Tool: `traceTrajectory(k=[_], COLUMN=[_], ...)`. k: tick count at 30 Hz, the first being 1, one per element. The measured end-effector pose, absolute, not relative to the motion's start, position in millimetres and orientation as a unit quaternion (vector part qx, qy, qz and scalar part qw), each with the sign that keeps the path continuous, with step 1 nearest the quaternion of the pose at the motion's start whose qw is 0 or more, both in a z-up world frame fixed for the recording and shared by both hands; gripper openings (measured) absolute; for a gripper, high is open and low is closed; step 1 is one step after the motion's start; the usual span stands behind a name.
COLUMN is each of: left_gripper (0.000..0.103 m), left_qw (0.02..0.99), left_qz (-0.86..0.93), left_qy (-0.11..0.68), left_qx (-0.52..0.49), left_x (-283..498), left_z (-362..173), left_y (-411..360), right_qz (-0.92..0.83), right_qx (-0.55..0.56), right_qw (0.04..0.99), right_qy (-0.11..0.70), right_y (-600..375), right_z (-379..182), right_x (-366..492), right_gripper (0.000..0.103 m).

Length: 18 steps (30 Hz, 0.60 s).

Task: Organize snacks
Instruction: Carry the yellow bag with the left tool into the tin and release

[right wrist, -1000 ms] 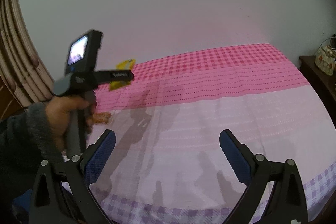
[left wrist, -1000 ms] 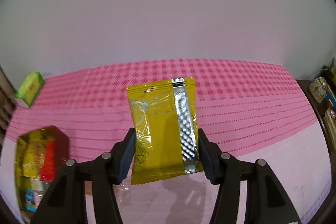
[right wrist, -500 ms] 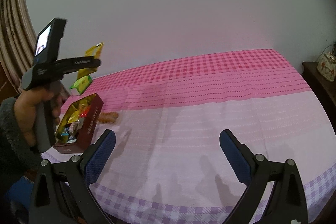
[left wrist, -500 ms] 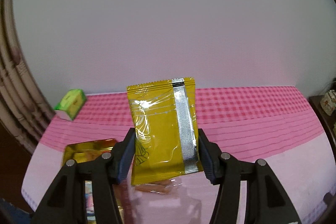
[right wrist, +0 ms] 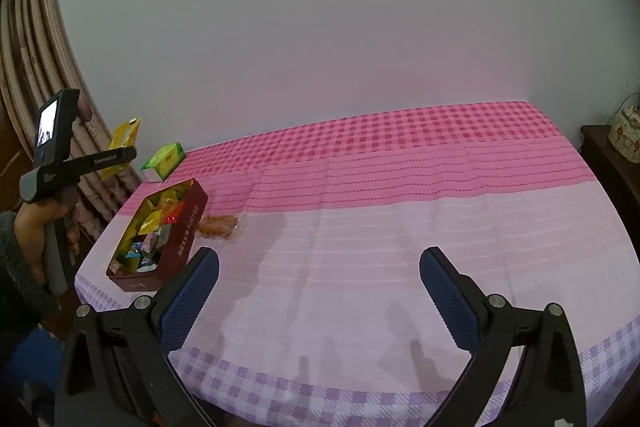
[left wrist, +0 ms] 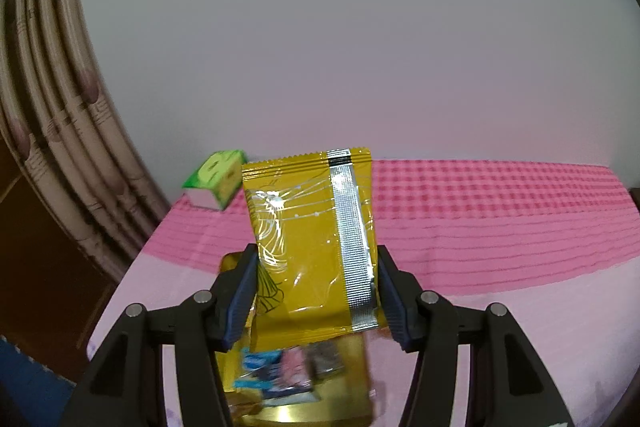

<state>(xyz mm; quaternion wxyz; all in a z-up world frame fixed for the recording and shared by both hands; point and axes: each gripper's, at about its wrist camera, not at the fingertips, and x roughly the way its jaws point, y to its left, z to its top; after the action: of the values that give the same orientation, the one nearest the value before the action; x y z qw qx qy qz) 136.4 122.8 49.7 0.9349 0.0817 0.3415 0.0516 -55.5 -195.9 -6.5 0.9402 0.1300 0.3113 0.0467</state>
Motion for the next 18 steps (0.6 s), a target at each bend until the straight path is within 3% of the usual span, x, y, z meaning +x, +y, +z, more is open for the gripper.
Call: traceTrajectory(k=[18], left_gripper=[0.057], left_qw=[0.907], left_qz=[0.098], left_qy=[0.407], left_qx=[0.038], left_x=[96], left_z=[-28], left_y=[220], right_qz=[0.054], right_qx=[0.100], right_qw=[0.930], right_qy=[0.348], right_y=[-180], right_z=[-29], right_x=[-46], right_gripper=[0.100])
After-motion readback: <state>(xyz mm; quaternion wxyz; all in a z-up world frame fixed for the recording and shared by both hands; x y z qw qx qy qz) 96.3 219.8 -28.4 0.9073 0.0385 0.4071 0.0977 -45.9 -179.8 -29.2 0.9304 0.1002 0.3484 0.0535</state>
